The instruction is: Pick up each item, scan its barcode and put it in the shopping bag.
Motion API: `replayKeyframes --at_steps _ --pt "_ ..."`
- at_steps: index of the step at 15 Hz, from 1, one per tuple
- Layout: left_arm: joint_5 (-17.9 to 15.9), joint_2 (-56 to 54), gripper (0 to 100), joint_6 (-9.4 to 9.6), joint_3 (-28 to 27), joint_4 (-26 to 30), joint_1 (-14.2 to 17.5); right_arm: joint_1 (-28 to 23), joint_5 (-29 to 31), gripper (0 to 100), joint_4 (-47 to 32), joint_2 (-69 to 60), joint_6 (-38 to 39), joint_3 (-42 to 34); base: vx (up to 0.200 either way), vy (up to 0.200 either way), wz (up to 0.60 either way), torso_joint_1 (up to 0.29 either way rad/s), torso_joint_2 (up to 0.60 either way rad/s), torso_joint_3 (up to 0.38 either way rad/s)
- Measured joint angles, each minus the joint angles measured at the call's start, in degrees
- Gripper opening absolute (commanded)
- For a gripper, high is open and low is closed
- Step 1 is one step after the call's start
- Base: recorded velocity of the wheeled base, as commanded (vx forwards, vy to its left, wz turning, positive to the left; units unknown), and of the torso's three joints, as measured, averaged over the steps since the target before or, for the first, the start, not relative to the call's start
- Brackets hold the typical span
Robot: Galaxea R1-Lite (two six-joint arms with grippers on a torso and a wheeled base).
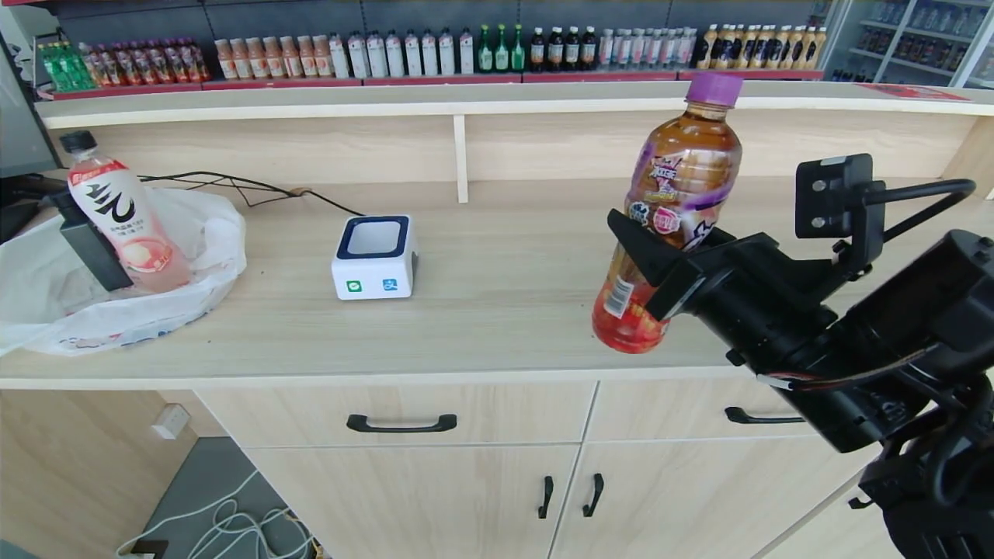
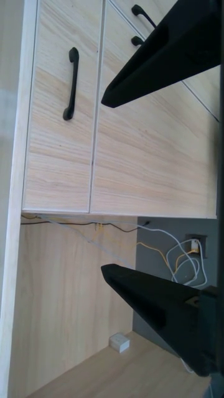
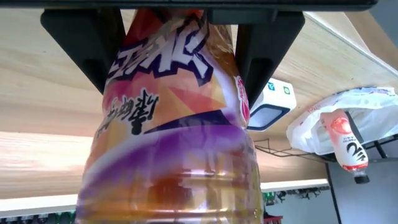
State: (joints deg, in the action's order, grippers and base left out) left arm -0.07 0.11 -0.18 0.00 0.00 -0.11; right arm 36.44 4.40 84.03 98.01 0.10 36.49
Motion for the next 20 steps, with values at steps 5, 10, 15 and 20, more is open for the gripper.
replayKeyframes --at_steps 5,10,15,20 --pt "0.0 0.0 100 -0.09 0.0 0.0 0.0 -1.5 -0.2 0 0.4 0.8 0.0 0.5 0.0 0.2 0.0 0.003 0.0 0.002" --pt "0.0 0.0 100 -0.02 0.0 0.0 0.1 -2.8 -0.1 0 0.8 0.6 0.1 0.3 0.0 0.2 0.0 -0.002 0.0 0.002" --pt "0.0 0.0 100 -0.06 0.0 0.0 0.0 -2.9 0.0 0 1.0 0.7 0.1 0.8 0.0 0.2 0.0 0.002 0.0 0.0" --pt "0.0 0.0 100 -0.06 0.0 0.0 0.0 -2.9 0.4 0 0.9 0.3 -5.0 0.5 0.0 0.2 0.0 0.002 0.0 0.001"
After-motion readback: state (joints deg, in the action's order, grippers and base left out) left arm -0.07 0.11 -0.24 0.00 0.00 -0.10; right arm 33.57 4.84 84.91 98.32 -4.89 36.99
